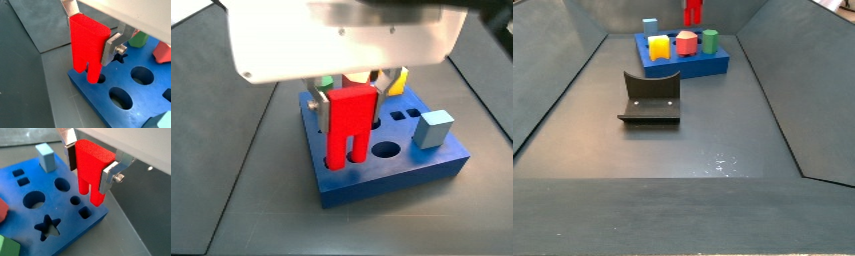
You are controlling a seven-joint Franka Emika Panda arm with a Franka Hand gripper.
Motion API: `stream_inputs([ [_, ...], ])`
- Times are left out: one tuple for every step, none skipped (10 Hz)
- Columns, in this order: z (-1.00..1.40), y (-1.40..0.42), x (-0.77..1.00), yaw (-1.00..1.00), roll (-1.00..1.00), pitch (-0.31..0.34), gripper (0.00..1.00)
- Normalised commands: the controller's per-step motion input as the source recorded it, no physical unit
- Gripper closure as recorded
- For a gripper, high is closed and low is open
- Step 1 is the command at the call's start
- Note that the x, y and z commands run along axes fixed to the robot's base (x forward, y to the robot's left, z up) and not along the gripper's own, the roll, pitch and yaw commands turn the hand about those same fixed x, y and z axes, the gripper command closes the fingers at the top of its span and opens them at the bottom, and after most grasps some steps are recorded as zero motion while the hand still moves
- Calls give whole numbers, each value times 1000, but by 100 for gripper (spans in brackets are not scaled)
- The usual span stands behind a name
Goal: Pick up the square-circle object. Move up. Move to above the board. Insert the square-circle object.
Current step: Insert the square-circle object.
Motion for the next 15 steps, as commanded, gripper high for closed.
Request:
stream_inputs([
  [-160, 411, 297, -29, 0, 50, 100],
  [-29, 617, 320, -111, -4, 94, 100],
  [0, 397, 277, -209, 0, 86, 100],
  [0, 0, 94, -237, 61, 14, 100],
  [0, -114, 126, -783, 53, 3, 100],
  [0, -83, 0, -429, 0, 34, 100],
  [-31, 0, 0, 9, 0, 0, 100],
  [-454, -117, -191, 120, 79, -90, 100],
  [-251, -46, -129, 223, 10, -84, 100],
  [0, 0, 0, 17, 0, -20, 100],
  [-17, 0, -20, 20, 0, -46, 100],
  [0, -43, -83, 0, 17, -83, 100],
  [263, -3, -246, 0, 69, -141, 100],
  [697, 0, -234, 0, 107, -150, 100],
  [746, 0, -357, 11, 99, -220, 100],
])
